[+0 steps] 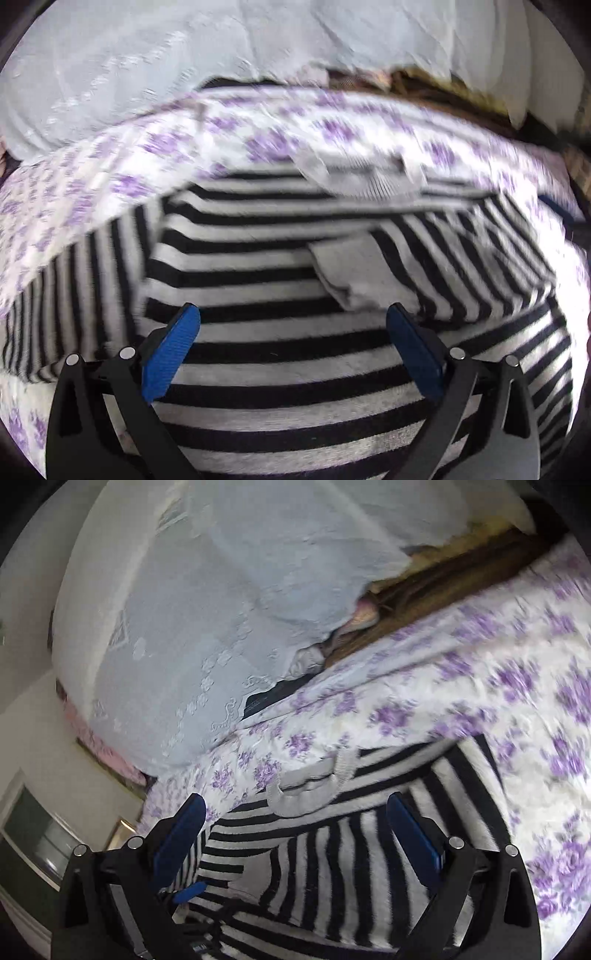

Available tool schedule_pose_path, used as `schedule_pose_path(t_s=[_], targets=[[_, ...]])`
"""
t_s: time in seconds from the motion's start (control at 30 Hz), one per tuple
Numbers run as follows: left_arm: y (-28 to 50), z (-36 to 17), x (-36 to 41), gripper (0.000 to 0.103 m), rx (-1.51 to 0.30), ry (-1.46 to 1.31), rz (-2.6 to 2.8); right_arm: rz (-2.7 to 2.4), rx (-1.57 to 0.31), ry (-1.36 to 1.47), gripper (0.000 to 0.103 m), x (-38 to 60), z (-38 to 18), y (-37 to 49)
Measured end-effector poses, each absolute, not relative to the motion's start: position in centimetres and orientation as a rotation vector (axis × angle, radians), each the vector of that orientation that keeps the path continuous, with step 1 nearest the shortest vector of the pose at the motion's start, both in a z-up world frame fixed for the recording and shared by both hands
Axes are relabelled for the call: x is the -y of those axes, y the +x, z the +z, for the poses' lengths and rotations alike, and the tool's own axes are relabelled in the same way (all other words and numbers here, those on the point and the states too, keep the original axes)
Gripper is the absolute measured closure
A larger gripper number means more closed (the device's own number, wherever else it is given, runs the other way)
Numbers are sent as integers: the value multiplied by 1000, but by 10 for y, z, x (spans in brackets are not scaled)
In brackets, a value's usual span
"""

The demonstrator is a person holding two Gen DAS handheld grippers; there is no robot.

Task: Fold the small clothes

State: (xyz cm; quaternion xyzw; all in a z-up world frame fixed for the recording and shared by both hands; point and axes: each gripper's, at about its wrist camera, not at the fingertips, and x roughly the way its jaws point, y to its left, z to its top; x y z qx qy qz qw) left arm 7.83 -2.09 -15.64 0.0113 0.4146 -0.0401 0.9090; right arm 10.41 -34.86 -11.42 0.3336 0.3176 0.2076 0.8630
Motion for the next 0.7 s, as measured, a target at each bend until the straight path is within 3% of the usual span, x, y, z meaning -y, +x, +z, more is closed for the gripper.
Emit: schedule_pose_path(t_s=[0.2, 0.27, 0.43, 0.67, 0.7], targets=[[62, -121, 6, 5, -746, -124, -180, 329, -753, 801, 4, 381, -158, 123], [71, -129, 32, 4, -812, -50, -266, 326, -760, 865, 4, 393, -178, 129], [109, -191, 64, 4, -1017, 149, -147, 400, -642, 972, 4, 409, -159, 118], [104, -170, 33, 5, -950, -64, -232, 448, -677, 1067, 4, 414, -191, 149], [104, -168, 34, 5, -941, -66, -255, 434, -671, 1055, 12, 417, -196, 150]])
